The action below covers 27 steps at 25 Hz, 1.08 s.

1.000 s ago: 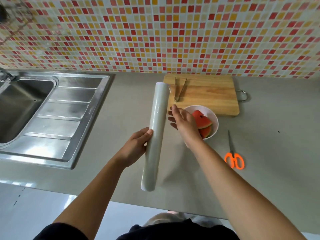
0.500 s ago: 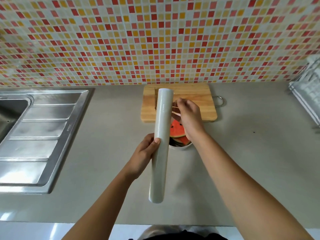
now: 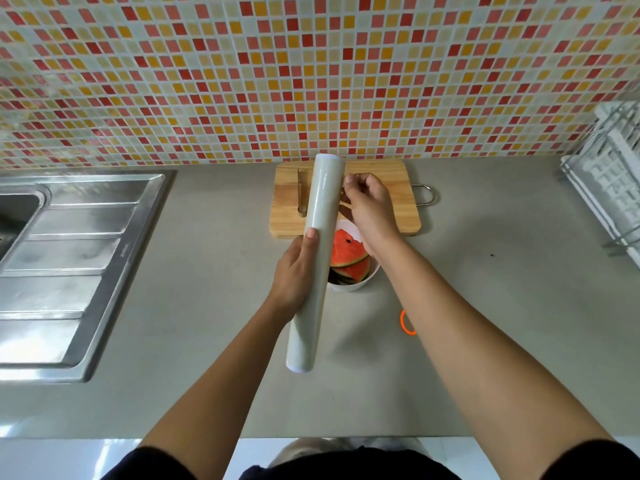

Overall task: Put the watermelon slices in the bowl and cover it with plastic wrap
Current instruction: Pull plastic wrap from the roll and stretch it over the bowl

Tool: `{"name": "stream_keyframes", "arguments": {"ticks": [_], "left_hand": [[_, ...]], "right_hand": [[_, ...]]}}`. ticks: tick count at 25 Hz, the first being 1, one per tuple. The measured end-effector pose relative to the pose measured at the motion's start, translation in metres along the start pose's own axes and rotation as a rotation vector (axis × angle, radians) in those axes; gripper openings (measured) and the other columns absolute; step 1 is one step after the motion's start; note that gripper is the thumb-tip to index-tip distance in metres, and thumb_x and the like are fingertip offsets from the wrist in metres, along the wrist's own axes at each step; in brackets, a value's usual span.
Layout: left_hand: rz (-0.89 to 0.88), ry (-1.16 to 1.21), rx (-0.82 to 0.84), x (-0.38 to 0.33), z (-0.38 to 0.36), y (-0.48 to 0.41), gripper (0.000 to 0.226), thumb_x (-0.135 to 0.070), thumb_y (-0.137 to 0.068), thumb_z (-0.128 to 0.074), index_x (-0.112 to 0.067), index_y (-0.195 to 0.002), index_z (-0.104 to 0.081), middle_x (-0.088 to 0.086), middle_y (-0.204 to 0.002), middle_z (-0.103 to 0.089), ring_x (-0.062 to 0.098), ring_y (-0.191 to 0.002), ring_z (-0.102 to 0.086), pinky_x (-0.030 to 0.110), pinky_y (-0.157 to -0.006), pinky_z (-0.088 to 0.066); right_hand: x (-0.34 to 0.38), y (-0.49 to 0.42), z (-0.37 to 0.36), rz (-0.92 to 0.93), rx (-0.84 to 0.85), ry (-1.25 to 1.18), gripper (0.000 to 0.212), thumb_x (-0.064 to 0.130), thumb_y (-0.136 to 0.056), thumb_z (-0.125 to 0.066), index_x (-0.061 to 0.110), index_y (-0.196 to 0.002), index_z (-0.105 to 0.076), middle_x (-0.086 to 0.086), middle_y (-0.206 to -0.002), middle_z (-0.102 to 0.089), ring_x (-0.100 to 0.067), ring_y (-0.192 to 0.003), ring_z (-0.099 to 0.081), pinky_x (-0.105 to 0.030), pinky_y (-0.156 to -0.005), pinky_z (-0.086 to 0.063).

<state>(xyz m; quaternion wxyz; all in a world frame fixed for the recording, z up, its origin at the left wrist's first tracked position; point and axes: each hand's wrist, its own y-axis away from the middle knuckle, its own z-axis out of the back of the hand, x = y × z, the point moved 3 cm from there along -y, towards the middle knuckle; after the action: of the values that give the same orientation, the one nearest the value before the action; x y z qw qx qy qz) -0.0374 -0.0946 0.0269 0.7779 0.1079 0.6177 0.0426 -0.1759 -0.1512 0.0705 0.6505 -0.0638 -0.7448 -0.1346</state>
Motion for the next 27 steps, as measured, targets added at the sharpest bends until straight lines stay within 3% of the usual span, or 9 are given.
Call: {"name": "stream_keyframes", "arguments": {"ticks": [4, 7, 9, 13, 15, 17, 21, 27], "left_hand": [[-0.016, -0.106, -0.103, -0.002, -0.002, -0.003, 0.055, -0.066, -0.091, -0.025, -0.024, -0.094, -0.060, -0.009, -0.085, -0.062, 0.006, -0.080, -0.058, 0.024, -0.064, -0.043], [-0.044, -0.128, -0.101, -0.002, -0.001, 0.001, 0.053, -0.064, -0.091, -0.027, -0.022, -0.092, -0.059, -0.009, -0.081, -0.062, 0.004, -0.075, -0.057, 0.021, -0.061, -0.041], [-0.080, -0.139, -0.074, -0.003, 0.000, 0.005, 0.052, -0.065, -0.090, -0.028, -0.023, -0.092, -0.059, -0.008, -0.082, -0.062, 0.006, -0.077, -0.058, 0.022, -0.063, -0.043], [-0.062, -0.124, -0.080, -0.009, 0.003, 0.007, 0.044, -0.063, -0.092, -0.024, -0.034, -0.090, -0.057, -0.010, -0.087, -0.061, 0.007, -0.084, -0.058, 0.025, -0.069, -0.046], [-0.044, -0.101, -0.072, -0.014, 0.008, 0.006, 0.040, -0.066, -0.091, -0.023, -0.043, -0.085, -0.055, -0.012, -0.091, -0.061, 0.009, -0.088, -0.059, 0.029, -0.074, -0.048], [-0.058, -0.104, -0.076, -0.018, 0.015, 0.004, 0.040, -0.068, -0.089, -0.023, -0.046, -0.084, -0.057, -0.012, -0.092, -0.062, 0.009, -0.090, -0.060, 0.029, -0.076, -0.049], [-0.048, -0.119, -0.062, -0.019, 0.022, 0.002, 0.047, -0.072, -0.086, -0.022, -0.042, -0.096, -0.057, -0.001, -0.096, -0.065, 0.020, -0.091, -0.063, 0.040, -0.081, -0.053], [-0.031, -0.159, -0.151, -0.023, 0.024, 0.000, 0.042, -0.072, -0.087, -0.020, -0.044, -0.088, -0.051, -0.012, -0.089, -0.060, 0.014, -0.088, -0.061, 0.036, -0.077, -0.050]], "right_hand": [[0.003, 0.005, -0.001, 0.079, 0.021, -0.009, 0.013, 0.021, -0.092, -0.053, 0.018, -0.079, -0.055, 0.006, -0.065, -0.054, -0.004, -0.053, -0.050, -0.022, -0.060, -0.045], [0.002, 0.006, 0.004, 0.023, -0.001, -0.084, 0.016, 0.020, -0.092, -0.052, 0.021, -0.076, -0.054, 0.005, -0.068, -0.053, -0.007, -0.062, -0.050, -0.025, -0.065, -0.043], [0.004, 0.007, 0.006, -0.053, 0.019, -0.231, 0.020, 0.019, -0.092, -0.050, 0.023, -0.072, -0.051, 0.006, -0.071, -0.055, -0.010, -0.069, -0.053, -0.026, -0.066, -0.045], [0.009, 0.010, 0.001, -0.033, 0.103, -0.306, 0.014, 0.023, -0.093, -0.049, 0.028, -0.081, -0.051, 0.006, -0.068, -0.055, -0.006, -0.061, -0.053, -0.021, -0.056, -0.046], [0.007, 0.013, 0.000, -0.052, 0.178, -0.308, 0.002, 0.028, -0.091, -0.054, 0.029, -0.092, -0.053, 0.007, -0.080, -0.061, -0.007, -0.071, -0.059, -0.022, -0.060, -0.048], [-0.003, 0.018, -0.001, -0.078, 0.263, -0.289, 0.009, 0.028, -0.087, -0.060, 0.025, -0.095, -0.057, 0.008, -0.085, -0.066, -0.008, -0.080, -0.065, -0.023, -0.060, -0.050], [-0.022, 0.028, -0.006, 0.005, 0.220, -0.158, 0.007, 0.019, -0.085, -0.065, 0.020, -0.078, -0.063, 0.006, -0.074, -0.067, -0.013, -0.072, -0.062, -0.026, -0.069, -0.051], [-0.023, 0.031, -0.009, 0.054, 0.246, -0.082, 0.011, 0.027, -0.091, -0.055, 0.024, -0.080, -0.058, 0.013, -0.064, -0.064, -0.005, -0.068, -0.062, -0.024, -0.061, -0.053]]}}
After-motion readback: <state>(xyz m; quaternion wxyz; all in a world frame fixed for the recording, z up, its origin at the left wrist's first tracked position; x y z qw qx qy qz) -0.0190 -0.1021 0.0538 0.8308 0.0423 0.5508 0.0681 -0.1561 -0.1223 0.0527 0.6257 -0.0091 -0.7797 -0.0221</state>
